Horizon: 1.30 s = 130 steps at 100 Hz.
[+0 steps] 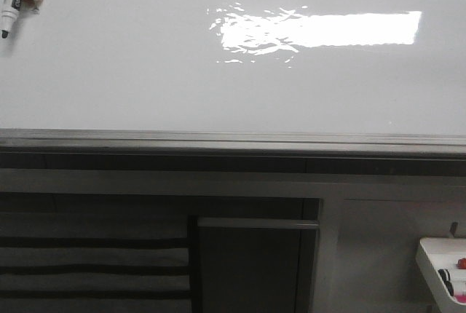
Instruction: Write number 3 on whiteboard
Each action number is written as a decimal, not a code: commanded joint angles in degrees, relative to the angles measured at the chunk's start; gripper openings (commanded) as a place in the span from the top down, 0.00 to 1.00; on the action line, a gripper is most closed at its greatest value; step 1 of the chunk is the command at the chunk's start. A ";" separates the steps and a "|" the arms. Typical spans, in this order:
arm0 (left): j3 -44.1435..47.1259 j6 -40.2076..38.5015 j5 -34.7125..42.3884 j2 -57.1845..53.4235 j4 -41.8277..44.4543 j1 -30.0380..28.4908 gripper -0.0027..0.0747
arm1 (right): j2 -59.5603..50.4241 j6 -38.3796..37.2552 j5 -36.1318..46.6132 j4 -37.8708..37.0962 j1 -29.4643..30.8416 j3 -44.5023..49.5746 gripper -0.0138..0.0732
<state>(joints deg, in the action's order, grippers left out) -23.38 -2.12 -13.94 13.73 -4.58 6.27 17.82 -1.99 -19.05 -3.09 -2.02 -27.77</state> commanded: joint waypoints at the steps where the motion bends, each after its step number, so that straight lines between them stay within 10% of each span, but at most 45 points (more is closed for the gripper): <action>1: -2.04 -0.70 4.84 1.15 -0.30 0.30 0.99 | 1.08 0.65 4.81 -0.72 0.36 -1.97 0.93; 49: -1.92 0.09 4.73 1.26 6.37 0.30 0.99 | 1.08 0.65 4.54 -1.07 0.36 -1.97 0.91; 87: -1.83 0.26 4.73 1.26 7.85 0.30 0.44 | 1.08 0.65 4.01 -1.07 0.36 -1.97 0.12; 130: -1.83 0.26 4.59 1.26 7.61 0.30 0.41 | 1.08 0.65 3.32 -1.07 0.36 -1.97 0.09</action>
<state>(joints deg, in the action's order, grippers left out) -23.38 -1.77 -13.94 13.94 3.07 6.27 17.99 -1.86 -19.54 -3.34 -2.02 -27.77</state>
